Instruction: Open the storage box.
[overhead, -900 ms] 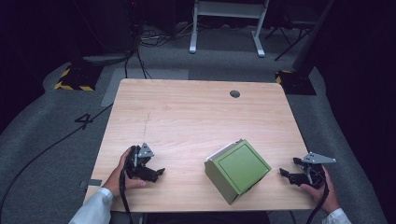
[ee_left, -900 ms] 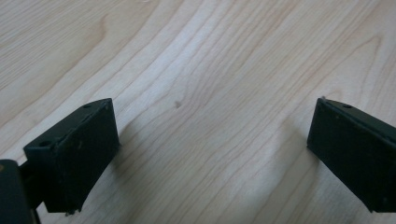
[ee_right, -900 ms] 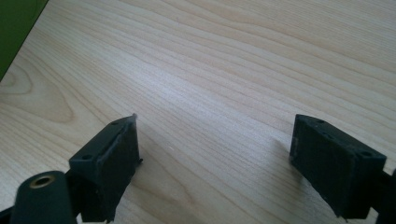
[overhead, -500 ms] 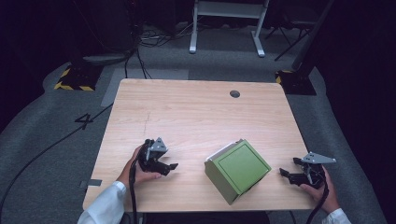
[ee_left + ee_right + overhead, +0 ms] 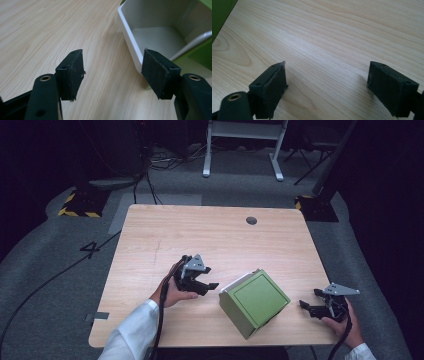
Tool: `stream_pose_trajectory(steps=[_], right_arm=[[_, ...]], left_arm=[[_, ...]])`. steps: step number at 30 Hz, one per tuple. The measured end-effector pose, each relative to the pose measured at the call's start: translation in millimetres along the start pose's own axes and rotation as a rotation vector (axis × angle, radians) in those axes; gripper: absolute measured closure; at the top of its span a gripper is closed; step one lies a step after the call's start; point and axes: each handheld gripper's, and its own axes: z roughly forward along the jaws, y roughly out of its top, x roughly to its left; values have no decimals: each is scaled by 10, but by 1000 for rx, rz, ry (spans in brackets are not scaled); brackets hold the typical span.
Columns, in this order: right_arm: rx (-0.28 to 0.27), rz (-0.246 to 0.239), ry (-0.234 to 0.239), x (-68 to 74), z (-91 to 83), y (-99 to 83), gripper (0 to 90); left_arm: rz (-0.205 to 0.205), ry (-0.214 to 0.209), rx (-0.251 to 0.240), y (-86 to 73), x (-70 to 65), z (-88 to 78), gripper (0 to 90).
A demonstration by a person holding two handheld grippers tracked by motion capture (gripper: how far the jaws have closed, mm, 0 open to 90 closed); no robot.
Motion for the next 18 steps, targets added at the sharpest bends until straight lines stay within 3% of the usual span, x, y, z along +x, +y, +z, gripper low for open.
stream_pose_trajectory(steps=[5, 8, 12, 17, 18], right_arm=[[0, 0, 0, 0, 0, 0, 157], [0, 0, 0, 0, 0, 0, 157], [0, 0, 0, 1, 0, 0, 157], [0, 0, 0, 1, 0, 0, 157], [0, 0, 0, 1, 0, 0, 157]], left_arm=[[-1, -11, 10, 92, 42, 118, 348], [3, 10, 31, 126, 72, 253, 332], [-2, -40, 45, 148, 106, 393, 323], [-34, -77, 21, 182, 168, 481, 325], [-36, -72, 35, 197, 195, 525, 326]])
